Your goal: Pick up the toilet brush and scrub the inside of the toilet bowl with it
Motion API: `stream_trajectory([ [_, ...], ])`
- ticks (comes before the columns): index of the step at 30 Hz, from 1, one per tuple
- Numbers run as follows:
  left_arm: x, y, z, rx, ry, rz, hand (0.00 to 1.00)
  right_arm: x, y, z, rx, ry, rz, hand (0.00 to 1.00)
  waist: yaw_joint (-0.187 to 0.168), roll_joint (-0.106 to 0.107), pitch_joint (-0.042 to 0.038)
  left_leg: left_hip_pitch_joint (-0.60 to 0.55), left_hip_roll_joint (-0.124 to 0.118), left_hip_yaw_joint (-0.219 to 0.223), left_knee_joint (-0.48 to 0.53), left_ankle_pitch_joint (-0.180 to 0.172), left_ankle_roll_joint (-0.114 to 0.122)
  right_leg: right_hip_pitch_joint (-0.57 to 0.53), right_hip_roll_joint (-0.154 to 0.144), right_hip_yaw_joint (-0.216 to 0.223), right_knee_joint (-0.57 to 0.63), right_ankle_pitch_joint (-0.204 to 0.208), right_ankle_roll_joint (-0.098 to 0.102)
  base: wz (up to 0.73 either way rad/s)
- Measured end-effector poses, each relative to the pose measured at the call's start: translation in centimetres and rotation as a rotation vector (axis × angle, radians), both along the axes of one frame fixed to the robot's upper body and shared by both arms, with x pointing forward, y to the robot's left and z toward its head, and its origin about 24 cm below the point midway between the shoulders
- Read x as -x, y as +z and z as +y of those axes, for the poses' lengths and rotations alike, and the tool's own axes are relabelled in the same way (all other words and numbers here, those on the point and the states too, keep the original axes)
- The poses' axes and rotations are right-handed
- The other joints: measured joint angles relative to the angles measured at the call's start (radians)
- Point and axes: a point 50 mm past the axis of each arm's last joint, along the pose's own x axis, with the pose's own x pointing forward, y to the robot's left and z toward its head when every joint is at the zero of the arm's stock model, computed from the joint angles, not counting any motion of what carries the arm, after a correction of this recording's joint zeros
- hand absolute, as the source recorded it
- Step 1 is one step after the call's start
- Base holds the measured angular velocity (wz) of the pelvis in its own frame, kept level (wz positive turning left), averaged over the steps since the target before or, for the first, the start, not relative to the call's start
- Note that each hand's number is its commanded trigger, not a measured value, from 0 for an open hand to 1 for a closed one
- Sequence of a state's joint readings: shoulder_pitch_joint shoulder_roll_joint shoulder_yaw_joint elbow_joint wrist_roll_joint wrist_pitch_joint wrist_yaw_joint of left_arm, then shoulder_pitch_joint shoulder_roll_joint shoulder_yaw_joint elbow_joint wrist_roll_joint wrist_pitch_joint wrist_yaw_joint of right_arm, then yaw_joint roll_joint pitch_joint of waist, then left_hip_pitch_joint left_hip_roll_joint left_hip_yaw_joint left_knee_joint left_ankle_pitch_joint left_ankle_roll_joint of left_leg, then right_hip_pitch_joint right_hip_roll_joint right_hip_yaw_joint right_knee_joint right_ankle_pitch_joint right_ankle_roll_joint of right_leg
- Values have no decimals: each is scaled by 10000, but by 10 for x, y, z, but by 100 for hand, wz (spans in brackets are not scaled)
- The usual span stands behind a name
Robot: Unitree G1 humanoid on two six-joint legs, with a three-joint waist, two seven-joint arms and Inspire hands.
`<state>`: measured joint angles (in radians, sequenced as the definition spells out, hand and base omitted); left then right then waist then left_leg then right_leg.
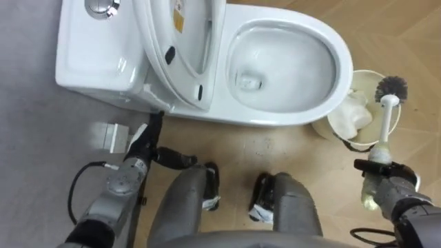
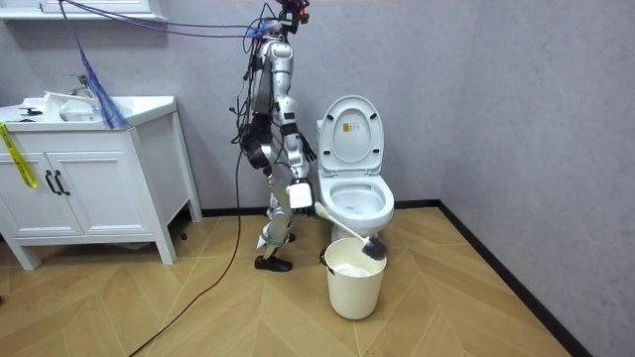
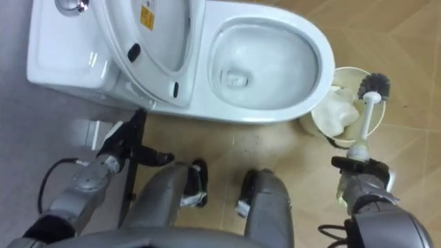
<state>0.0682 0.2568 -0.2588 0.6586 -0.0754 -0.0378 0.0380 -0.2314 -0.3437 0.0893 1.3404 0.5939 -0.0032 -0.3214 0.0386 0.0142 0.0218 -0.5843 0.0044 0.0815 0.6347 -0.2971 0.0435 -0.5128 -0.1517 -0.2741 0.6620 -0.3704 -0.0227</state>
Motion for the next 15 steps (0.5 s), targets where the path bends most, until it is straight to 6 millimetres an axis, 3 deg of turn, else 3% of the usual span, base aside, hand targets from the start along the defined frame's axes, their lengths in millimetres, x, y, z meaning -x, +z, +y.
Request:
stream_trajectory([
  [8, 59, -20, 26, -253, 1314, 1512, 0, 29, -11, 5, 225, 716, 665, 100, 115, -116, -52, 2378, -126, -339, -1792, 293, -79, 2646, 330, -578, -2132, 538, 244, 8],
  [11, 81, -22, 36, -337, 1945, 1832, 0, 31, -11, 7, 569, 1238, 623, 100, 165, -248, -136, 3070, -163, -444, -2239, 325, -114, 3445, 370, -765, -2745, 644, 287, 10],
  [15, 96, -23, 44, -379, 2588, 2015, 0, 29, -7, 9, 1114, 1981, 591, 100, 226, -367, -154, 3936, -186, -641, -2608, 341, -128, 4631, 569, -1029, -3606, 841, 386, 18],
])
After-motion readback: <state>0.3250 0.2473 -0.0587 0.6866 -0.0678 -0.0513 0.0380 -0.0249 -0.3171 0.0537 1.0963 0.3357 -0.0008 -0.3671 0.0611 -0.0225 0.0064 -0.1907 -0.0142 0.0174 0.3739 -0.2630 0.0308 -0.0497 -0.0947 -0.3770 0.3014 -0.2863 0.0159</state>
